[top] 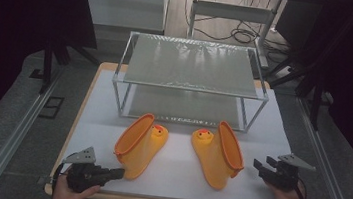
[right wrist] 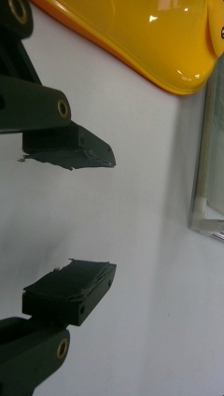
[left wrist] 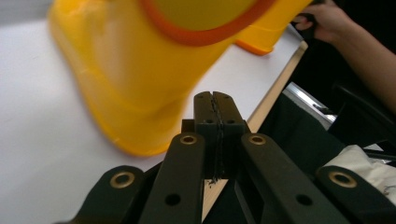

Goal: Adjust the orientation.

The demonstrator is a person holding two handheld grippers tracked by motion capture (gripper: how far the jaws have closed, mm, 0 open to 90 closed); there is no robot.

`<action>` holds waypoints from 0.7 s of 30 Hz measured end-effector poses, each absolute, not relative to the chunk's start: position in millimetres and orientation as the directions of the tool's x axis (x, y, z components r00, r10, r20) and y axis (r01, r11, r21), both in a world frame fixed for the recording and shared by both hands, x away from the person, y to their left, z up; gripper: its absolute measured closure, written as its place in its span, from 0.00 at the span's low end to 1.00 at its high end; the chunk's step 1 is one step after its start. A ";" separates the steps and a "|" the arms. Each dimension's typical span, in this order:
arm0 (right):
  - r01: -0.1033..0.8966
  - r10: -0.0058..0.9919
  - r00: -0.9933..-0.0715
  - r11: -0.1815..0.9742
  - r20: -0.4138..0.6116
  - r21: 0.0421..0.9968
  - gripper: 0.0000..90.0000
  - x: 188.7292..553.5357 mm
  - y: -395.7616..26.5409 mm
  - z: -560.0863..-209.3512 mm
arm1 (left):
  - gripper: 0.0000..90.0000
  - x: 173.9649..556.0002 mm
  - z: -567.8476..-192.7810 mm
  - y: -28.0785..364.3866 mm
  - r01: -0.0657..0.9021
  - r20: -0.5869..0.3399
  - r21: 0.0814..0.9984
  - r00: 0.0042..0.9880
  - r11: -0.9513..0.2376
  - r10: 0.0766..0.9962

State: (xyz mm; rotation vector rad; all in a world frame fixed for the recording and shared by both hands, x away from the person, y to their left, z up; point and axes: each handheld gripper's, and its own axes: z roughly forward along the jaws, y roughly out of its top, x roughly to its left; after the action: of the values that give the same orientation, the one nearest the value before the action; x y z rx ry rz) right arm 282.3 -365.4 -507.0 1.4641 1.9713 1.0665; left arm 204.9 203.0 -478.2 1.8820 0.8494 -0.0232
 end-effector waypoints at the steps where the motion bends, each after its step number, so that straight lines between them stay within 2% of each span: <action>1: 0.584 0.941 -0.327 0.133 0.082 0.801 0.46 282.2 -365.9 -506.9 | 1.00 205.8 -478.7 199.4 0.554 -0.369 0.803 0.752 -0.220 0.547; 11: 0.583 0.947 -0.310 0.116 0.087 0.804 0.46 282.1 -371.4 -506.7 | 1.00 212.8 -484.2 182.6 0.538 -0.339 0.815 0.742 -0.214 0.578; 21: 0.585 0.947 -0.306 0.110 0.094 0.803 0.46 282.0 -372.1 -506.5 | 1.00 214.3 -481.8 201.3 0.544 -0.302 0.810 0.706 -0.218 0.641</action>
State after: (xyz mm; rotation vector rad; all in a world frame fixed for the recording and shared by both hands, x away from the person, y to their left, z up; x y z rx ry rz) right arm 282.0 -372.1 -506.5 1.4877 1.9456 1.0717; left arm 214.3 201.3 -481.8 1.8864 0.9214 0.1182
